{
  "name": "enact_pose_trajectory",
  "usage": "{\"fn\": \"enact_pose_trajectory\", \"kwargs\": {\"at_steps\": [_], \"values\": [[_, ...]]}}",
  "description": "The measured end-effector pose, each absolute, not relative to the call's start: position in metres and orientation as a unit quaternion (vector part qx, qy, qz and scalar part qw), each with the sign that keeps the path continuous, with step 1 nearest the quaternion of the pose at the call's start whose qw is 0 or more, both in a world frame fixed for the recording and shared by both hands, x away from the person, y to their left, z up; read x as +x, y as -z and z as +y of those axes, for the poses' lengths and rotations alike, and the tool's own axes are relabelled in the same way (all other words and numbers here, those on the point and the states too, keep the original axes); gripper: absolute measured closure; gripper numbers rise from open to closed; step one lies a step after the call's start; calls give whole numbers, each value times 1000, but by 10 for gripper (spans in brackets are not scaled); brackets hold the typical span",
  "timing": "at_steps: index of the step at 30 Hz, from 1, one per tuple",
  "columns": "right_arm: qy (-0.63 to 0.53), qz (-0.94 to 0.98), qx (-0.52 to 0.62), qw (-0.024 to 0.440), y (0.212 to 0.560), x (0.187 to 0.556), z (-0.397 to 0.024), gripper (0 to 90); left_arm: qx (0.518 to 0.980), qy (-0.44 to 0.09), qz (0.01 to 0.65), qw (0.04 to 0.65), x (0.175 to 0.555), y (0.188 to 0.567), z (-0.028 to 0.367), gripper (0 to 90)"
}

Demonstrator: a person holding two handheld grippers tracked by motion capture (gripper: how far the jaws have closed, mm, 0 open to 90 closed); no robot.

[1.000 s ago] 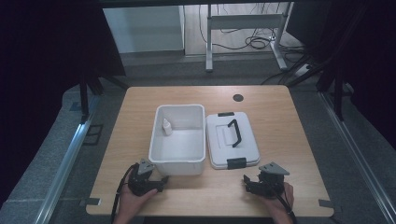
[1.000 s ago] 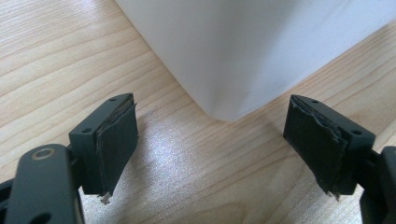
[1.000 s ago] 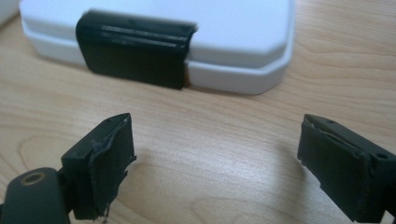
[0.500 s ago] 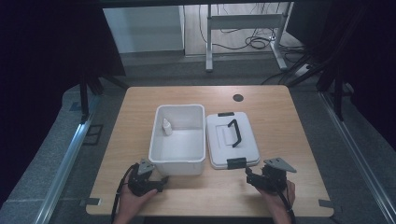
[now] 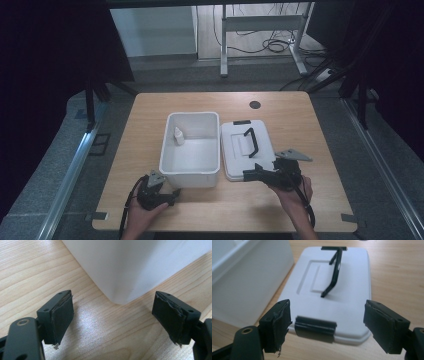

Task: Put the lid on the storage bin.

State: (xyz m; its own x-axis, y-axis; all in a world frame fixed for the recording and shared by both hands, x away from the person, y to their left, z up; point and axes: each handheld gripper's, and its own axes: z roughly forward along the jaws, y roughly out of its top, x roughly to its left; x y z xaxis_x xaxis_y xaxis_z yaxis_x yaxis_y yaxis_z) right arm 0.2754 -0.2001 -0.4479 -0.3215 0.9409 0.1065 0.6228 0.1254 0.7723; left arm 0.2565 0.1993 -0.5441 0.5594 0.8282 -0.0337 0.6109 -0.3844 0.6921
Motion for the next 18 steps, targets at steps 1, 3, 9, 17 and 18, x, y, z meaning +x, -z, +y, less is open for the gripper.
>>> {"fn": "enact_pose_trajectory", "kwargs": {"at_steps": [1, 3, 9, 17, 18], "values": [[-378, 722, 540, 209, 441, 281, -198, 235, 816, -161, 441, 337, 256, 544, 199, 175], [-379, 722, 541, 208, 439, 283, -197, 239, 816, -161, 441, 337, 256, 544, 199, 175], [-377, 724, 546, 188, 429, 304, -195, 258, 817, -162, 440, 336, 256, 544, 199, 177], [-363, 732, 548, 176, 420, 326, -194, 280, 817, -162, 440, 336, 256, 544, 199, 176], [-364, 731, 550, 173, 419, 328, -195, 282, 816, -162, 441, 337, 256, 544, 199, 177]]}}
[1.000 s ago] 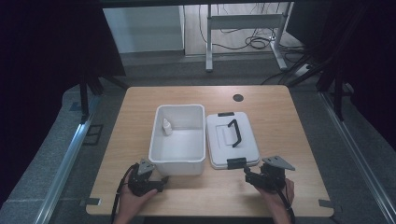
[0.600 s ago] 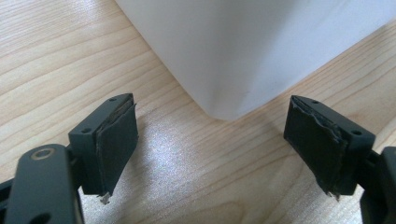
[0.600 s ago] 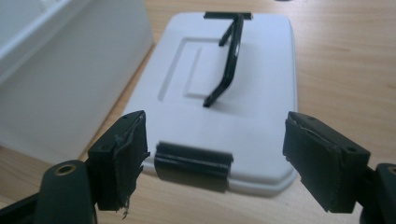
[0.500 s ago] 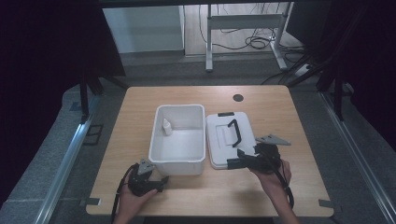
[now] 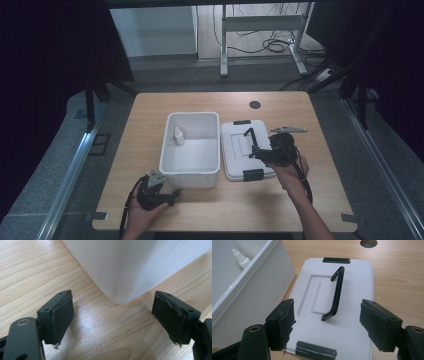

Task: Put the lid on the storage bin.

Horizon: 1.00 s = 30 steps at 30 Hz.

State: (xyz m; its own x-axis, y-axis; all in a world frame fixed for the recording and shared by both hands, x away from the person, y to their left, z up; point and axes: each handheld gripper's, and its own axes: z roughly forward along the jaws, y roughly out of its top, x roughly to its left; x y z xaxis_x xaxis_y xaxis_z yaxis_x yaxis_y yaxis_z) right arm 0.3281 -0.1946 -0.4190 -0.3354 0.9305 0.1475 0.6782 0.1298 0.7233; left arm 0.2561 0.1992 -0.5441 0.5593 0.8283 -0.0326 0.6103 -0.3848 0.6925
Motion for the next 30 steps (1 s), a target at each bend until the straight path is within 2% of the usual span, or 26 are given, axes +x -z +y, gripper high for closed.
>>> {"fn": "enact_pose_trajectory", "kwargs": {"at_steps": [13, 30], "values": [[-345, 730, 572, 140, 413, 361, -197, 298, 817, -162, 440, 336, 256, 544, 199, 176], [-293, 747, 587, 105, 417, 405, -186, 383, 817, -162, 440, 335, 256, 544, 199, 176]]}}
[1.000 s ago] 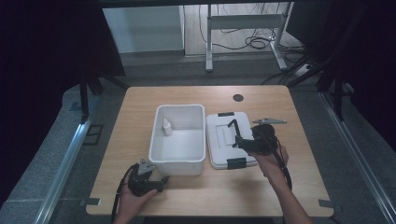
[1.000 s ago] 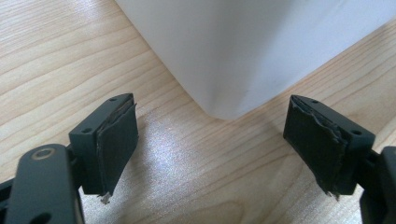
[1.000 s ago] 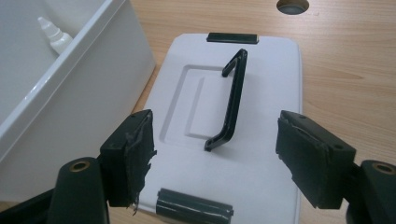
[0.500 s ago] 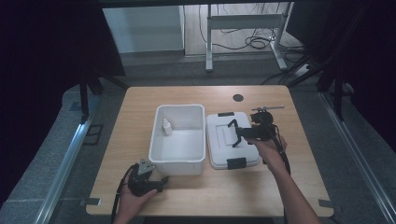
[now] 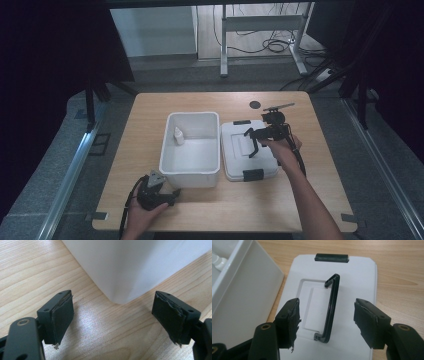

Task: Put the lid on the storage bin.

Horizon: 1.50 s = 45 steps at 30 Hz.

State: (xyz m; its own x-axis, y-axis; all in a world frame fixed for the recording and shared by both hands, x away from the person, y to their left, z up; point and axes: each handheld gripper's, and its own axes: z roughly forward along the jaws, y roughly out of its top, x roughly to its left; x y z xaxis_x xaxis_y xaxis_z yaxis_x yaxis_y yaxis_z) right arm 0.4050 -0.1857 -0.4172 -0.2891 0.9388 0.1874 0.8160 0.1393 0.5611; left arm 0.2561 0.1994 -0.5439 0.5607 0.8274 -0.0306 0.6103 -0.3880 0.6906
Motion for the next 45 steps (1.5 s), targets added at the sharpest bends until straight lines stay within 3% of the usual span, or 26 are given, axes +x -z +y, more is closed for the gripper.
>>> {"fn": "enact_pose_trajectory", "kwargs": {"at_steps": [22, 45], "values": [[-228, 761, 606, 40, 437, 442, -175, 521, 817, -162, 440, 336, 256, 544, 199, 175], [-209, 745, 633, 21, 456, 456, -178, 712, 817, -162, 440, 336, 256, 544, 199, 175]]}}
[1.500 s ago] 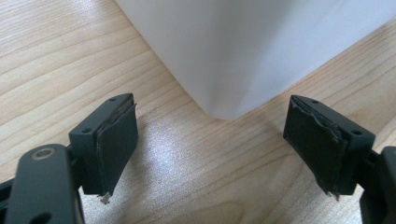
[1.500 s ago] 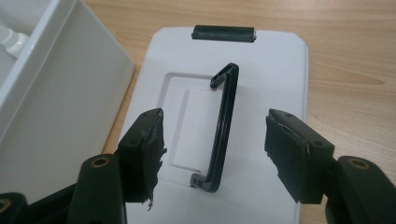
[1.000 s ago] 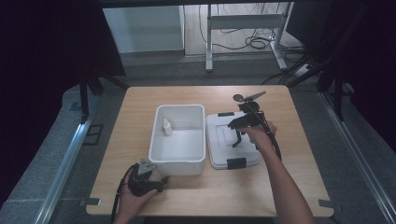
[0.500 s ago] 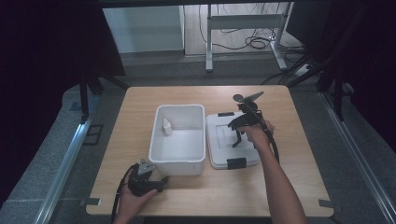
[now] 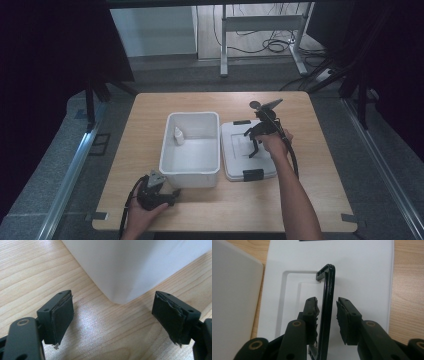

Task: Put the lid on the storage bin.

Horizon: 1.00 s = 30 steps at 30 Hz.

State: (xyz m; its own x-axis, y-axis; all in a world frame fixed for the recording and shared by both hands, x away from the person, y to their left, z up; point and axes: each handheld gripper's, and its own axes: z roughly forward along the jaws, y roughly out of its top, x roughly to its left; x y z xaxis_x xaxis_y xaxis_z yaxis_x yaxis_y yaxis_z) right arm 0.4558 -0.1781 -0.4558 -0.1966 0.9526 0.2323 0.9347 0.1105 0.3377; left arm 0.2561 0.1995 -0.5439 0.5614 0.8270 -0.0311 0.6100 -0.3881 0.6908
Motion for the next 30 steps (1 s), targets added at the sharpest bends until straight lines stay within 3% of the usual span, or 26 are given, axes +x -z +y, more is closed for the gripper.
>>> {"fn": "enact_pose_trajectory", "kwargs": {"at_steps": [13, 30], "values": [[-211, 727, 654, -17, 464, 462, -181, 829, 817, -162, 440, 336, 256, 544, 199, 175], [-225, 708, 669, -34, 462, 463, -182, 849, 817, -161, 439, 336, 256, 544, 199, 175]]}}
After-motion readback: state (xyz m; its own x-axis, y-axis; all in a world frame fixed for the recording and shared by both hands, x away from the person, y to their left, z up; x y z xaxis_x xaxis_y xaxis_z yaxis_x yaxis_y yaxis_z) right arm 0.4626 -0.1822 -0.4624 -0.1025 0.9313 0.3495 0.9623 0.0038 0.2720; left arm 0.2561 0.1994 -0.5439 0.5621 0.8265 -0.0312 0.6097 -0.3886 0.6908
